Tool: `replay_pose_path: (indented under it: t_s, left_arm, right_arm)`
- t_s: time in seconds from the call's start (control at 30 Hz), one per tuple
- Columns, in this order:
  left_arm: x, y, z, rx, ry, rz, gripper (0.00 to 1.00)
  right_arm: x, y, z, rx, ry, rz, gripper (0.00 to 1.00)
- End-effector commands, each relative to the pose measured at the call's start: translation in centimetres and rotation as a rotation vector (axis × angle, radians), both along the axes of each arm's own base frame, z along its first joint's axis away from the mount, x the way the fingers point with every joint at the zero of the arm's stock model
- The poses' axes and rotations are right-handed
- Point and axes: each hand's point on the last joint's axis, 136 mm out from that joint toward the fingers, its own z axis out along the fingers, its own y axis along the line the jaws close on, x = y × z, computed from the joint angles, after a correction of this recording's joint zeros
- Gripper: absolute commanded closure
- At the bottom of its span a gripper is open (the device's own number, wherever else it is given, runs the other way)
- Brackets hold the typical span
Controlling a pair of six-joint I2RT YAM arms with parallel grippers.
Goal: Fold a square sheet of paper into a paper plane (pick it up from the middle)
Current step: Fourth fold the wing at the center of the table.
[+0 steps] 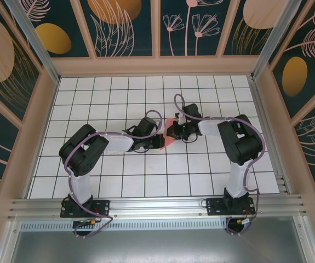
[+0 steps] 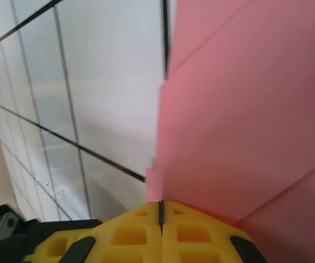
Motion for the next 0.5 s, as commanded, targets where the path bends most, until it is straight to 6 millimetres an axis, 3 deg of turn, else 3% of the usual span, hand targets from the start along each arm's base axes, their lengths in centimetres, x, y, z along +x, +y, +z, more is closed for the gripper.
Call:
replay_pose_path:
  t_s: [0.0, 0.47]
  left_arm:
    - [-1.8, 1.6, -3.2, 0.092, 0.101, 0.006, 1.00]
    - [-3.0, 2.1, -3.7, 0.094, 0.135, -0.010, 1.00]
  right_arm:
    - [1.0, -1.9, -1.8, -0.067, 0.010, -0.029, 0.98]
    - [10.9, -9.4, -1.6, -0.104, -0.074, -0.206, 0.97]
